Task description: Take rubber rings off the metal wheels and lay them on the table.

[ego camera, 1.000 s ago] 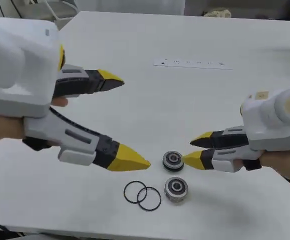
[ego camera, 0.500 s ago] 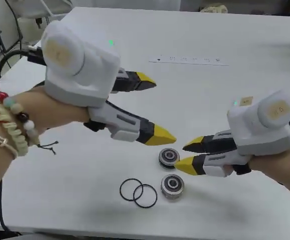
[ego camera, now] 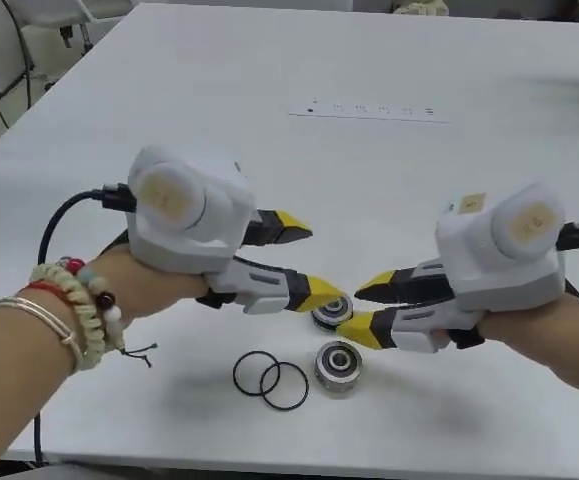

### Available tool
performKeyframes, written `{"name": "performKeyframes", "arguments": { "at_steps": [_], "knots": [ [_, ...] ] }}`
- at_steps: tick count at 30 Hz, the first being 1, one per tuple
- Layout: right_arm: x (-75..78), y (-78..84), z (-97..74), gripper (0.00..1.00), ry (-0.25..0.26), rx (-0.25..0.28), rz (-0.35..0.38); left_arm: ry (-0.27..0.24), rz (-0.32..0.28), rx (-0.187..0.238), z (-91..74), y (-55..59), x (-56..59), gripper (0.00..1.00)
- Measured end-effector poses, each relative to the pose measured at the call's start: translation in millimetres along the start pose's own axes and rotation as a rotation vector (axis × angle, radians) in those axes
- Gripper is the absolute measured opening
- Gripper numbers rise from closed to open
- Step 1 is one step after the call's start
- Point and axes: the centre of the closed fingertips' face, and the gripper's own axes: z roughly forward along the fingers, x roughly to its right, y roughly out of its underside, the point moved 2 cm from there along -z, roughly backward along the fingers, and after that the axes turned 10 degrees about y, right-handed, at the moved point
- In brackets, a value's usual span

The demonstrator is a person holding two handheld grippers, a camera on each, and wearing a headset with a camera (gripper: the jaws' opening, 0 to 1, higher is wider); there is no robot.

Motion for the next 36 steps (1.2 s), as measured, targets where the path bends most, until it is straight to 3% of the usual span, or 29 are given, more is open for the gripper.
{"name": "performKeyframes", "arguments": {
  "at_steps": [4, 7, 14, 20, 29, 33, 36],
  "knots": [
    [0.1, 3.0, 2.2, 0.27, 0.005, -0.013, -0.008, -0.001, -0.034, 0.004, 7.6, 5.3, 0.3, 0.35],
    [1.0, 3.2, 2.8, 0.27, 0.011, -0.012, -0.004, 0.001, -0.025, -0.016, 11.8, 9.0, 2.7, 0.27],
    [1.5, 3.4, 4.7, 0.26, 0.022, -0.012, -0.009, 0.031, -0.008, -0.055, 21.4, 18.2, 8.1, 0.2],
    [1.9, 4.6, 5.9, 0.26, 0.025, -0.014, 0.0, 0.038, -0.03, -0.072, 24.2, 27.5, 9.1, 0.15],
    [2.5, 5.9, 7.4, 0.26, 0.031, -0.012, 0.009, 0.039, -0.041, -0.061, 26.6, 27.0, 12.6, 0.1],
    [2.9, 2.0, 6.9, 0.28, 0.03, 0.013, 0.055, 0.04, -0.042, -0.065, 27.6, 26.5, 14.8, 0.08],
    [4.4, 1.8, 7.6, 0.26, 0.046, 0.014, 0.037, 0.04, -0.052, -0.06, 27.5, 26.5, 14.4, 0.08]
  ]
}}
